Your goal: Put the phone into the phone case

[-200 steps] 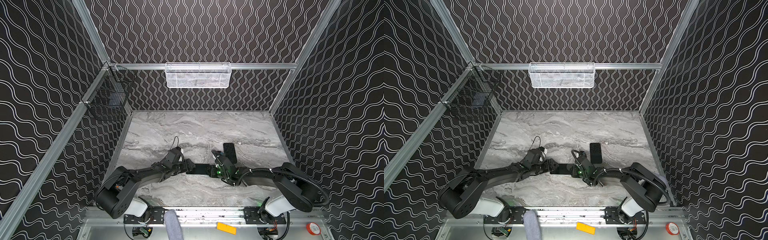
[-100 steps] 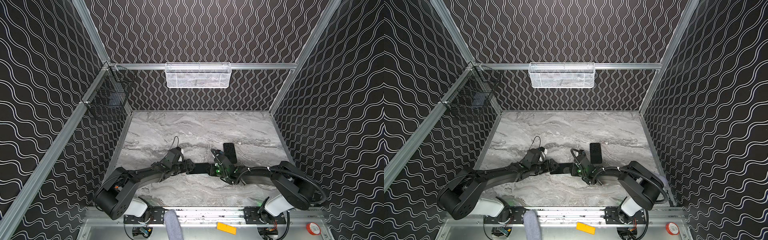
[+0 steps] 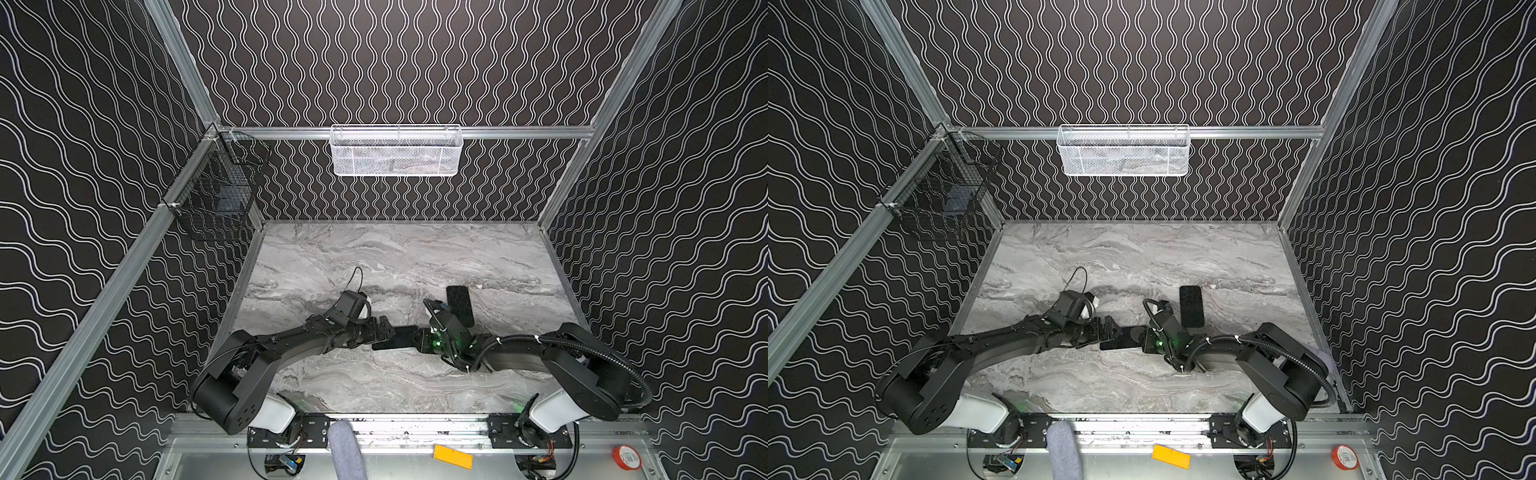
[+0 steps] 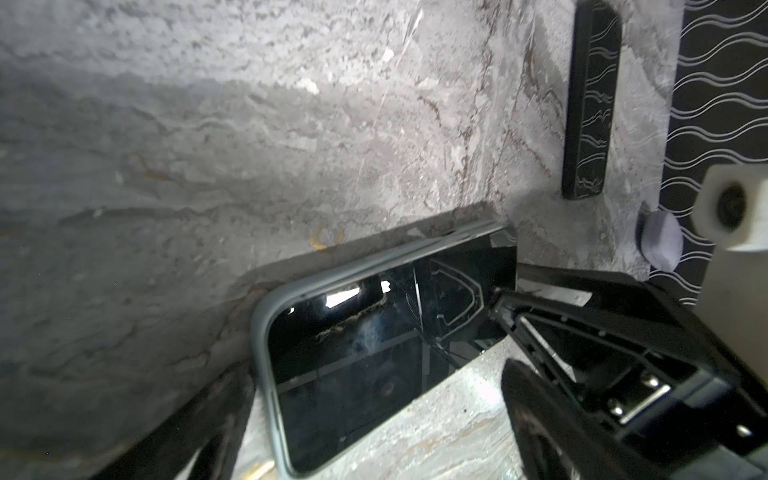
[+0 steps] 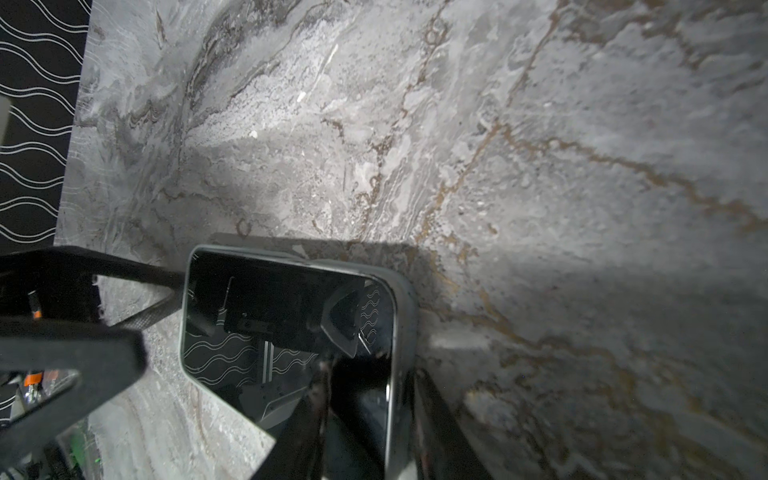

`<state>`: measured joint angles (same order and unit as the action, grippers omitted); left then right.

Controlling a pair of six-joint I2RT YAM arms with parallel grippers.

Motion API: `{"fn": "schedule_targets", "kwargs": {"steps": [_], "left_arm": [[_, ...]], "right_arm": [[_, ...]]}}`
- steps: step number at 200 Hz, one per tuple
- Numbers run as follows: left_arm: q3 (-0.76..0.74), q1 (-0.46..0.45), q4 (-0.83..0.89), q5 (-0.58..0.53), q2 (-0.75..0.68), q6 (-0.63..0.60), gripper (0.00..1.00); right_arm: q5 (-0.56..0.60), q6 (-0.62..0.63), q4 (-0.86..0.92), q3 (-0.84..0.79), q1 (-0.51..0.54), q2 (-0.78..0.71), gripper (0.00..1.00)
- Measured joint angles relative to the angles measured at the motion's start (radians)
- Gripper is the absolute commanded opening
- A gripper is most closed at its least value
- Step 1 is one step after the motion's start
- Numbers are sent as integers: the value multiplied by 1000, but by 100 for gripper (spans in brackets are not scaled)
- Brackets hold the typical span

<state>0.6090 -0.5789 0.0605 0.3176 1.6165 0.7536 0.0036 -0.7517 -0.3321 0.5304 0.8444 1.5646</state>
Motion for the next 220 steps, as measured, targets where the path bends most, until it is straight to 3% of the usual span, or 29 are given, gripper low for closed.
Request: {"fn": "schedule_targets", "kwargs": {"steps": [85,167,220], "left_arm": [[-4,2,78,16,-26,-26,98],[-29,5,-62,105,15,7,98],[-121,8,-185,117,-55,92,98]], "right_arm": [[-13,0,-7,-8,0,-6,35],[26,1,19,1,0,-9,35],[28,1,32,11,0,-5,35]]}}
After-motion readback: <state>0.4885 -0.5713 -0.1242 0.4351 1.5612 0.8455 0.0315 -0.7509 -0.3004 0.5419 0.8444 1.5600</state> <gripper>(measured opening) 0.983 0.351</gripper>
